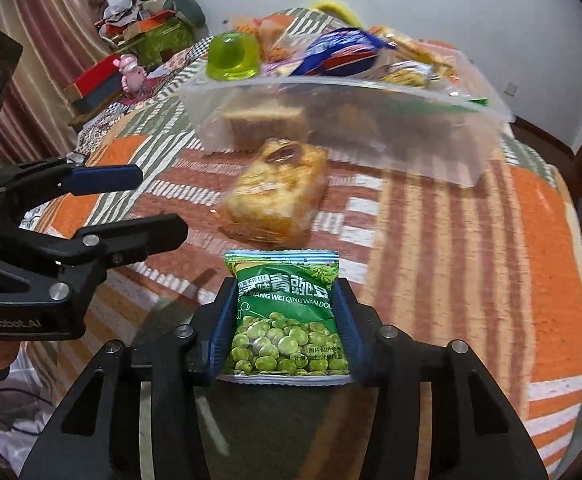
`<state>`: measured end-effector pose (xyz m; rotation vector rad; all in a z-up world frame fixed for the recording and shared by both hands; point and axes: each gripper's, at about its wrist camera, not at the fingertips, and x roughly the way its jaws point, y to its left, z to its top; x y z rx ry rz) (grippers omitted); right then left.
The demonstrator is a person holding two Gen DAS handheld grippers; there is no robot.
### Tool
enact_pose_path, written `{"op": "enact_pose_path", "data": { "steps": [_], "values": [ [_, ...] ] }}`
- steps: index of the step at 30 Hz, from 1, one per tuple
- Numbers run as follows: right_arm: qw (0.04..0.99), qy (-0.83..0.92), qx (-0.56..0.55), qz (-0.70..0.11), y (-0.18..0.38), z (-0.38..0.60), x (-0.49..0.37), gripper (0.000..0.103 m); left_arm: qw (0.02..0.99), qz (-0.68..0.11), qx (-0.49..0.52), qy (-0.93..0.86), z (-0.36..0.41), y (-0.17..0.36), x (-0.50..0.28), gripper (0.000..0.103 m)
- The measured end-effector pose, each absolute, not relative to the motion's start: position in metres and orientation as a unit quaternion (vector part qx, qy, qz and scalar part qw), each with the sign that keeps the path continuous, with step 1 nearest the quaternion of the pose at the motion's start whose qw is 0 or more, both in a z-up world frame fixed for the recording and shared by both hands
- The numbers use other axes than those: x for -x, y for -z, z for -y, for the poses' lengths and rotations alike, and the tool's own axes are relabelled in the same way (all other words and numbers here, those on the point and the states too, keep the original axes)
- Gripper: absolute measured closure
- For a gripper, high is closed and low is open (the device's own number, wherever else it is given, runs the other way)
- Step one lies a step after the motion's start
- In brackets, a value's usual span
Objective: Organize snacks
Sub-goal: 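Grasp the square pastry pack with the left tool while the right grasps the green pea bag, then drop the pastry pack into the box with the left tool while the right drops the pea bag in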
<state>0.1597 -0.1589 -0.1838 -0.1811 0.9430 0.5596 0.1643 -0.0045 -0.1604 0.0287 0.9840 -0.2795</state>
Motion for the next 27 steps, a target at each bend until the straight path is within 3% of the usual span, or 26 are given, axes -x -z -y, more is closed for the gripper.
{"op": "enact_pose_path", "data": {
  "steps": [19, 23, 27],
  "values": [
    [0.881, -0.215, 0.029, -0.42, 0.164, 0.244, -0.164, 0.059, 0.858, -0.499, -0.004, 0.123, 0.055, 0.197, -0.23, 0.034],
    [0.881, -0.218, 0.018, -0.419, 0.164, 0.238, -0.172, 0.059, 0.863, -0.494, -0.005, 0.11, 0.056, 0.203, -0.234, 0.056],
    [0.884, -0.219, 0.022, -0.412, 0.159, 0.233, -0.175, 0.059, 0.865, -0.488, -0.003, 0.118, 0.052, 0.198, -0.231, 0.058]
  ]
}}
